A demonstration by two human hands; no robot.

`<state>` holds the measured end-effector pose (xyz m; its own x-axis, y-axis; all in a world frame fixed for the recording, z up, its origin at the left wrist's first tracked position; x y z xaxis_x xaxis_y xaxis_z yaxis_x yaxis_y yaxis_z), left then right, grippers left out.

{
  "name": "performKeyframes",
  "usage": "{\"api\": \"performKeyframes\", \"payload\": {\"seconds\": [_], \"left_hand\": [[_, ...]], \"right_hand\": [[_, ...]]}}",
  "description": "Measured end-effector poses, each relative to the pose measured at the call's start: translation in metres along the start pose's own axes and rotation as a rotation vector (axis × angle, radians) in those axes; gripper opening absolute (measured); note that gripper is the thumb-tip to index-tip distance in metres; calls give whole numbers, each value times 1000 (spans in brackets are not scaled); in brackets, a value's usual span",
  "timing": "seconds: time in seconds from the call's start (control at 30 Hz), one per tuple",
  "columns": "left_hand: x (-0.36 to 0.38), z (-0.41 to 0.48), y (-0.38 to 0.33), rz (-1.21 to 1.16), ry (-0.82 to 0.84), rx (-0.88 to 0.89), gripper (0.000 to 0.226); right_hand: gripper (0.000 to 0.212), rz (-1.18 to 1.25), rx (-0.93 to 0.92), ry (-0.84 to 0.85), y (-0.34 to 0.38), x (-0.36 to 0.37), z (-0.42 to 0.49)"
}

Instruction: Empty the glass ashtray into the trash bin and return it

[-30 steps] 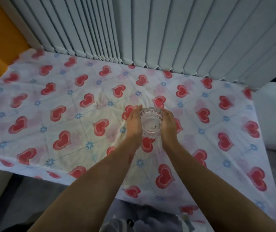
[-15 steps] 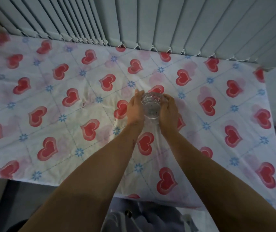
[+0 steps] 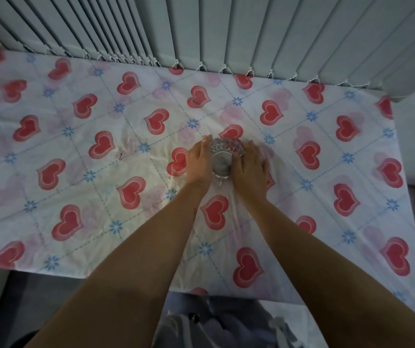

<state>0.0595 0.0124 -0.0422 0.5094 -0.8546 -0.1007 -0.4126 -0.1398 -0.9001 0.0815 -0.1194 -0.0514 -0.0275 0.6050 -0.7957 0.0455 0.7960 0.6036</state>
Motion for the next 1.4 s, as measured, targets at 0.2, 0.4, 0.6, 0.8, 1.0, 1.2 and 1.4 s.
{"api": "performKeyframes", "payload": {"seconds": [0.2,0.4,0.6,0.8,1.0,1.2,1.4], "left_hand": [[-24,-16,3,461,15,310,58],[-45,-30,23,1008,90,612,99],[-46,-21,25,1112,103,613,87],[-42,-19,10,975,51,661,80],[-23,-2,-8,1009,77,599,77],[-12,16,-14,1082,146,547,80],[-16,14,-10,1197,166,594,79]], "right_hand": [[64,87,14,7,-7,-19,-19],[66,-7,-86,34,-20,-23,-37],[61,-25,-117,37,-18,-24,-36],[61,13,-107,55,-18,-22,-23],[69,22,-61,32,-14,-21,7],[62,-52,-78,62,-18,-16,28],[58,-75,-133,-4,-3,-29,22]]}}
Point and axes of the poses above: each hand's wrist, its own z-axis towards the middle knuckle, its own x-axis out of the palm, y = z × x, the point moved 5 cm from there along z, towards the middle knuckle, and after that the axes turned 5 degrees about -y, right-handed, at the moved point
